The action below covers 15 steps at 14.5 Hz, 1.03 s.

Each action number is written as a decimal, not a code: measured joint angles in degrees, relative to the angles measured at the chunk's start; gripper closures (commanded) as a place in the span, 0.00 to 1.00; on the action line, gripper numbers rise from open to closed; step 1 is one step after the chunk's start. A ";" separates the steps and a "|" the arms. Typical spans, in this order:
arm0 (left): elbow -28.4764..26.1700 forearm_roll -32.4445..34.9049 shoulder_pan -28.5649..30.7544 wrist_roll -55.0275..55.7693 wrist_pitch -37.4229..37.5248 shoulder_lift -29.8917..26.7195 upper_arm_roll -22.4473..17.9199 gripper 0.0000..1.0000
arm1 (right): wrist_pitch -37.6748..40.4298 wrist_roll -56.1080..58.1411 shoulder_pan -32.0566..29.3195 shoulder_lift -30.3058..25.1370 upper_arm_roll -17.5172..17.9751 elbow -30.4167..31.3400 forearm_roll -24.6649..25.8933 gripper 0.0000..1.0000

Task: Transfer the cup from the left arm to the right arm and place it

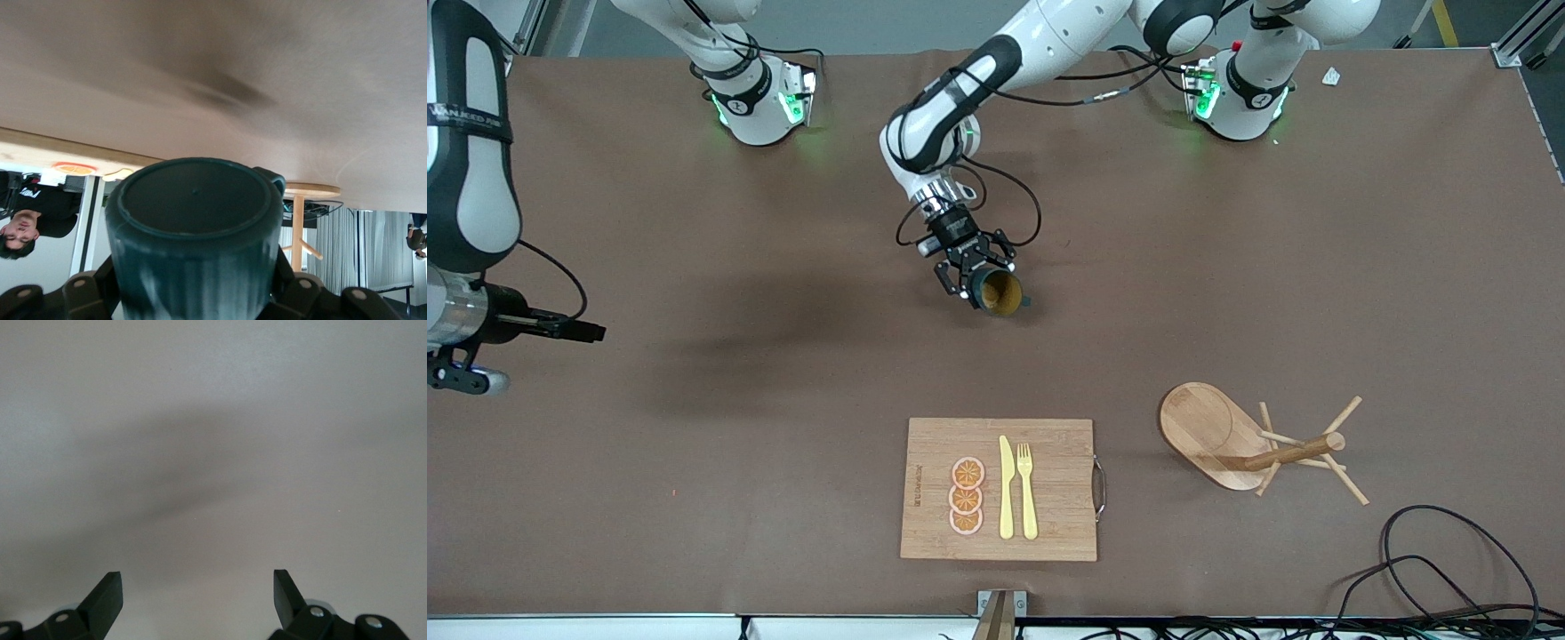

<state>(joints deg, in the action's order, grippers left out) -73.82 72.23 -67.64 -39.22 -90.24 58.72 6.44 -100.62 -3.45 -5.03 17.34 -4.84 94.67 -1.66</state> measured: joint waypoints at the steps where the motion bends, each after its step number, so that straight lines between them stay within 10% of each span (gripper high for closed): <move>1: 0.04 0.00 -0.73 0.00 0.62 0.04 0.01 0.53 | -0.57 -0.24 0.15 0.00 0.00 0.45 0.00 0.00; 15: 1.84 0.00 -1.54 7.29 0.97 4.23 0.03 0.46 | -2.65 -0.81 0.39 0.04 -0.05 2.32 0.00 0.00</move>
<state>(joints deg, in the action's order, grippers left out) -71.98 72.23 -69.18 -31.93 -89.27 62.95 6.48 -103.28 -4.26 -4.64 17.38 -4.89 96.99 -1.66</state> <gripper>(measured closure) 0.145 0.000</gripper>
